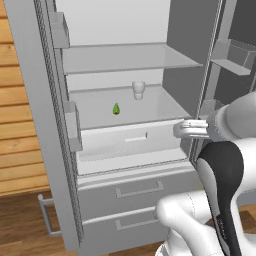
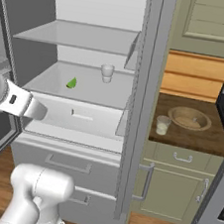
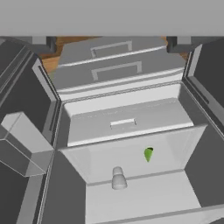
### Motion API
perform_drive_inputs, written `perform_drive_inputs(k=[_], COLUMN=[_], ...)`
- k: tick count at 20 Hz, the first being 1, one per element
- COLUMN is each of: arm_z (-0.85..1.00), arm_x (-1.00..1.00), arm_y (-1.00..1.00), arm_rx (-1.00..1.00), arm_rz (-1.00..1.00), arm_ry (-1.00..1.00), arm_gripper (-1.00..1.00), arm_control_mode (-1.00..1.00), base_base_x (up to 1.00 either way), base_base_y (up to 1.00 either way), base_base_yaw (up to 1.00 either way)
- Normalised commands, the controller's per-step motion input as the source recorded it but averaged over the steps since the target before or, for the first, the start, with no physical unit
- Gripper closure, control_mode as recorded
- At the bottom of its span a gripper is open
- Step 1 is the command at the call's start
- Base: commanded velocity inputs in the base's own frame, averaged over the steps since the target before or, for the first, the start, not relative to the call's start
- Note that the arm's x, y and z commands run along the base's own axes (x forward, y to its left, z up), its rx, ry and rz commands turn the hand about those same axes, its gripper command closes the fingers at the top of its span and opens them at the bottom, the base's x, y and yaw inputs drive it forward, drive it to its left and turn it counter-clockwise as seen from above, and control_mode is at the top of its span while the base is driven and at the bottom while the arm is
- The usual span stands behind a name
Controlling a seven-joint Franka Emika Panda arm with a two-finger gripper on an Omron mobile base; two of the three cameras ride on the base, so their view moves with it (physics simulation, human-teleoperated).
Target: Grab a lemon wedge from the fridge and one ice cube from the ice bowl, and put them in the glass of lemonade.
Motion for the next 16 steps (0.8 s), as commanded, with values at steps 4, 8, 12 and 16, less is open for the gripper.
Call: perform_drive_inputs(k=[4, 8, 12, 16], arm_z=[-0.51, -0.25, -0.07, 0.0], arm_x=[-0.13, -0.08, -0.06, 0.0], arm_y=[-0.19, 0.01, 0.22, 0.0], arm_rx=[0.0, 0.0, -0.03, 0.0], arm_rz=[0.02, 0.04, 0.05, 0.0], arm_ry=[0.0, 0.0, -0.01, 0.0], arm_gripper=[-1.0, -1.0, -1.0, -1.0], arm_control_mode=[-1.0, -1.0, 1.0, 1.0], base_base_x=[0.0, 0.0, 0.05, 0.85], base_base_y=[0.0, 0.0, 0.05, 0.32], base_base_yaw=[0.0, 0.0, 0.01, 0.0])
